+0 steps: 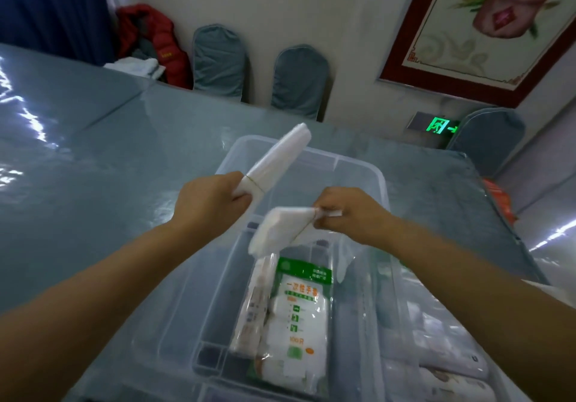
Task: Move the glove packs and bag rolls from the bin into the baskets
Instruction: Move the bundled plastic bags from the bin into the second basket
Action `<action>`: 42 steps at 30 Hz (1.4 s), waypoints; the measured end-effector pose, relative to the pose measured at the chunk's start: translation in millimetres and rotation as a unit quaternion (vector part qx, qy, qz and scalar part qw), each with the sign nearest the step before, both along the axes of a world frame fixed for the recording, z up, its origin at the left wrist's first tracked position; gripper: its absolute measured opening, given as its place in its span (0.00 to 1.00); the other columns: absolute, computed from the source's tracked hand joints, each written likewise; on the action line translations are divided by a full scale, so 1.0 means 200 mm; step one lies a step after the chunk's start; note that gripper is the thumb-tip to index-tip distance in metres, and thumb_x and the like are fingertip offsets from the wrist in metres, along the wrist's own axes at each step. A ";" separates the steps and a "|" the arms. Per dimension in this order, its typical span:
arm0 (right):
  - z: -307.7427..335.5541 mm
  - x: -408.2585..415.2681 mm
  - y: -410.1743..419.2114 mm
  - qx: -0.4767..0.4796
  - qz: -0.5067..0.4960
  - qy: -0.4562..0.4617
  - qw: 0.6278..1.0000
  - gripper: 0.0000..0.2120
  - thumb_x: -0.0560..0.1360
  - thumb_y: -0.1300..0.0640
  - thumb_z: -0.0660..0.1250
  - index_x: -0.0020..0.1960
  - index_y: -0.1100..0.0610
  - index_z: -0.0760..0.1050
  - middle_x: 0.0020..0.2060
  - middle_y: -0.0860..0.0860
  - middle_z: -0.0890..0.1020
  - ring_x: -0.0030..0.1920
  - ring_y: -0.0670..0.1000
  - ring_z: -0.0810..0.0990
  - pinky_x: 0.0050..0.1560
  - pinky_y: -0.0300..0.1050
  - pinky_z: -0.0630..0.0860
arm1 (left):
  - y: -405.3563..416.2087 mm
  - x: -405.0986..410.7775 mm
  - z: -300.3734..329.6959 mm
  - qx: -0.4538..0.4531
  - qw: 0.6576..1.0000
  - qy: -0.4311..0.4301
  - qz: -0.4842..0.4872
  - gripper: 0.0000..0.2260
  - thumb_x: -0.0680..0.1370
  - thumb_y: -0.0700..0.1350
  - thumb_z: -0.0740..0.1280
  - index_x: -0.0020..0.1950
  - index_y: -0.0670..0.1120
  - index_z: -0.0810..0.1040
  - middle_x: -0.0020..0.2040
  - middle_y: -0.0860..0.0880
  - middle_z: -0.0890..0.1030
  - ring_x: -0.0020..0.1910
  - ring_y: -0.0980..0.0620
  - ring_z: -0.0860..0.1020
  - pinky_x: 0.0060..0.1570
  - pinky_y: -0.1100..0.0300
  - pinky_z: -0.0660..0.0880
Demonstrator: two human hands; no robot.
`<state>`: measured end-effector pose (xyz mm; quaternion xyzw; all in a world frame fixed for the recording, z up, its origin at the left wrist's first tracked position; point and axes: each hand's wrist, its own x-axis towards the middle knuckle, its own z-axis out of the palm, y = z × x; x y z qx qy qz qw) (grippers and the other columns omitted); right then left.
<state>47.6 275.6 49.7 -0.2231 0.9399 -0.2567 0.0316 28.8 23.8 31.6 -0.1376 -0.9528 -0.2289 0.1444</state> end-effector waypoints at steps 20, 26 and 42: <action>0.07 0.61 0.70 -0.713 -0.348 -0.074 0.603 0.07 0.75 0.61 0.66 0.52 0.60 0.78 0.39 0.53 0.85 0.38 0.51 0.84 0.35 0.45 0.81 | 1.27 0.46 0.17 0.429 0.851 -0.247 -0.176 0.05 0.76 0.49 0.65 0.46 0.50 0.79 0.42 0.50 0.83 0.39 0.52 0.81 0.35 0.60 0.76; -0.07 0.78 1.13 -0.691 -0.410 -0.082 0.590 0.09 0.75 0.62 0.65 0.55 0.61 0.75 0.43 0.57 0.83 0.40 0.54 0.83 0.40 0.51 0.82 | 1.79 0.63 0.05 0.403 0.816 -0.376 -0.176 0.13 0.79 0.55 0.57 0.49 0.51 0.78 0.44 0.50 0.84 0.43 0.51 0.82 0.43 0.57 0.79; -0.57 1.33 2.45 -0.538 -0.599 -0.068 0.589 0.04 0.74 0.59 0.67 0.41 0.54 0.75 0.34 0.49 0.81 0.33 0.46 0.79 0.31 0.40 0.77 | 2.63 0.96 -0.74 -0.207 0.891 -0.172 -0.366 0.18 0.75 0.48 0.63 0.64 0.46 0.71 0.61 0.46 0.75 0.60 0.46 0.70 0.58 0.55 0.66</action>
